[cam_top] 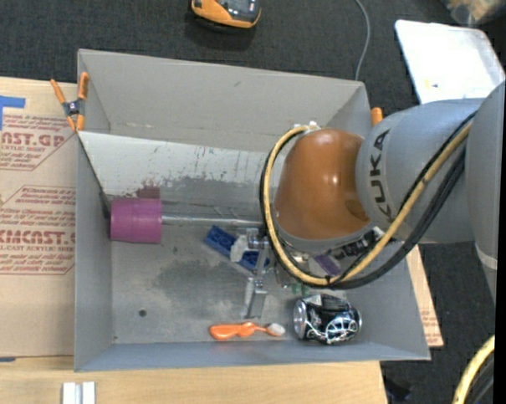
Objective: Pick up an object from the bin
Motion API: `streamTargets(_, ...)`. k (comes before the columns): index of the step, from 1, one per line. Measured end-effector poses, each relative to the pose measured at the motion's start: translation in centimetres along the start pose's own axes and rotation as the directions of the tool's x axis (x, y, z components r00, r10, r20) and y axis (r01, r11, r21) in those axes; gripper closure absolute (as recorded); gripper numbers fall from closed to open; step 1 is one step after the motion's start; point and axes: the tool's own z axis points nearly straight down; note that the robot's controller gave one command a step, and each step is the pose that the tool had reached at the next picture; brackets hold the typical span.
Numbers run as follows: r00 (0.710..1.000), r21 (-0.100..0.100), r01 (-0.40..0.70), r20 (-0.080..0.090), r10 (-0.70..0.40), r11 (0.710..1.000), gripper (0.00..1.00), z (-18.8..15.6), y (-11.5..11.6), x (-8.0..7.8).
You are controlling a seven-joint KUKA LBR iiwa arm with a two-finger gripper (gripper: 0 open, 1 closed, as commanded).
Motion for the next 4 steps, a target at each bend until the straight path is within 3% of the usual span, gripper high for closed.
streamTargets(1,1.0,0.0,-0.001,0.007,0.001,1.0,0.0,-0.4,0.0,-0.2)
streamTargets(2,0.999,-0.002,-0.042,0.012,0.042,0.999,0.0,4.1,-3.3,-7.6)
streamTargets(3,0.983,-0.004,-0.183,0.008,0.183,0.983,0.0,3.0,-3.2,-7.6)
streamTargets(4,0.977,-0.003,-0.213,0.009,0.213,0.977,0.0,3.5,-3.6,-7.2)
